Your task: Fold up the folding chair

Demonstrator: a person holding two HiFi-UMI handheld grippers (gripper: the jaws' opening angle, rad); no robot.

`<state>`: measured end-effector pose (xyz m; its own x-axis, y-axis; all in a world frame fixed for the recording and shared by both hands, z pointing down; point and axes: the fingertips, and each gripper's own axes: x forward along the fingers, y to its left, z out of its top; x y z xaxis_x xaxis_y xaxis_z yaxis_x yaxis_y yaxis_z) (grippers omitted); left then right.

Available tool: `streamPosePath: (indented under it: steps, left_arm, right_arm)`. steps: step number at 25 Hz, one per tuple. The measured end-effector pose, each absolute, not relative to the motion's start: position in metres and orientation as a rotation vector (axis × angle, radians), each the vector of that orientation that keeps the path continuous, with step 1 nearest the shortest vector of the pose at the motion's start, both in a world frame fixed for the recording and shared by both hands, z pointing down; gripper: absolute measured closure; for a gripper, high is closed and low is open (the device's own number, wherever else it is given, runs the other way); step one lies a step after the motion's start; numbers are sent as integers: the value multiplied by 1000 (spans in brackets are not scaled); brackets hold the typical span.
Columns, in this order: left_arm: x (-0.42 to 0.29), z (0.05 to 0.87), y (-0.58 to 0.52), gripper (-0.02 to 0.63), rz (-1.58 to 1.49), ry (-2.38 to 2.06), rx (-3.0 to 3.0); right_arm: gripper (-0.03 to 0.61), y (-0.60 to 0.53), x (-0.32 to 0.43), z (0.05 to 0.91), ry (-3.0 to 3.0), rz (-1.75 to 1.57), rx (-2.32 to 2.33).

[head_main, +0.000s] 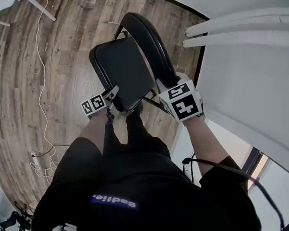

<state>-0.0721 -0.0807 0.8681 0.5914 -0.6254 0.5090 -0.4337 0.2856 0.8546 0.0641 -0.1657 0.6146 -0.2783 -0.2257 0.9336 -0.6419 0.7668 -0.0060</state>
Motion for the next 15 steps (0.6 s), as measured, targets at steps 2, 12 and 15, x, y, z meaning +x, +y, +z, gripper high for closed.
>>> streamPosePath:
  steps: [2, 12, 15]
  left_arm:
    - [-62, 857, -82, 396, -173, -1009, 1327]
    - [-5, 802, -104, 419, -230, -946, 1349]
    - [11, 790, -111, 428, -221, -926, 1365]
  right_arm:
    - [495, -162, 61, 609, -1846, 446, 657]
    - [495, -137, 48, 590, -1830, 315, 589]
    - [495, -132, 46, 586, -1826, 288, 575]
